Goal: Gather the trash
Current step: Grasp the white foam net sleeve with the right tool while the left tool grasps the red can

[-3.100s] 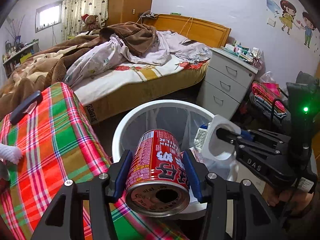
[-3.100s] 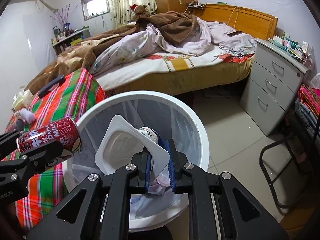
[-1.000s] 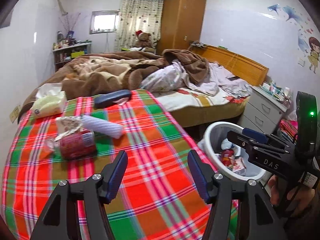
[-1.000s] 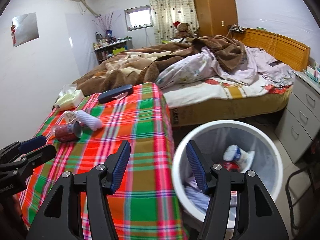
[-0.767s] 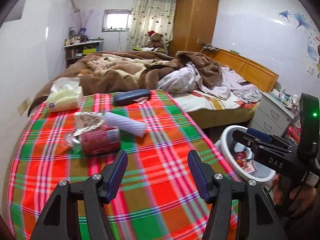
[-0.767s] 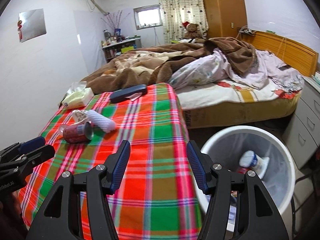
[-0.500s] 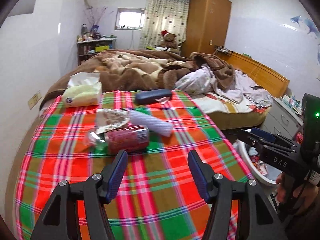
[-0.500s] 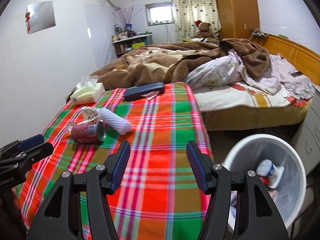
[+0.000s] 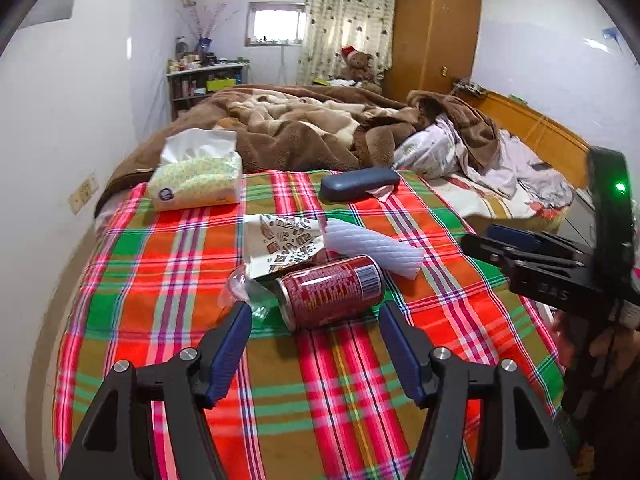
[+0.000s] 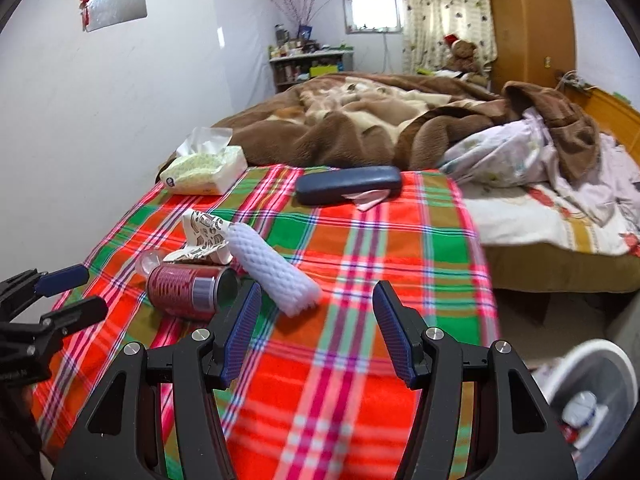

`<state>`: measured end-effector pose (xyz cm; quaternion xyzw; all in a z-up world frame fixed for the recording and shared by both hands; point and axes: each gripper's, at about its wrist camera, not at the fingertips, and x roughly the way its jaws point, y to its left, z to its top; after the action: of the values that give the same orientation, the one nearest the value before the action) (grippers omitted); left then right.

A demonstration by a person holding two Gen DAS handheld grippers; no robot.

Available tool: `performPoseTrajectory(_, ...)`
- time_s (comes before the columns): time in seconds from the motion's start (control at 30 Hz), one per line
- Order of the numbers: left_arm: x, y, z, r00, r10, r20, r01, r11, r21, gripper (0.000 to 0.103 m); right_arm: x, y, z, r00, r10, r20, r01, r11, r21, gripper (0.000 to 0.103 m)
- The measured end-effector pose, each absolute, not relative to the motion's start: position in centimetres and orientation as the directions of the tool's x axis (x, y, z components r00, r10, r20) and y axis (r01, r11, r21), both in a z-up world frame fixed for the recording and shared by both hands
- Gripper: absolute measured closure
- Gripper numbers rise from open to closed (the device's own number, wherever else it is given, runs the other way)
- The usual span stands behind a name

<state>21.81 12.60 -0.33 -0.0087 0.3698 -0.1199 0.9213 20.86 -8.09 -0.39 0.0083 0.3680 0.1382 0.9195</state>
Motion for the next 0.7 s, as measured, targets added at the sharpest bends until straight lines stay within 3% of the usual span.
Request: performPoseTrajectory(0.7, 29.0, 10.6, -3.7, 0.584, -0.321, -0.746, 0.385, 0.918, -0.094, 0.037, 26.5, -5.1, -4.6, 0.517, 0.358, -0.778, -0.461, 0.882, 0.099, 0.043)
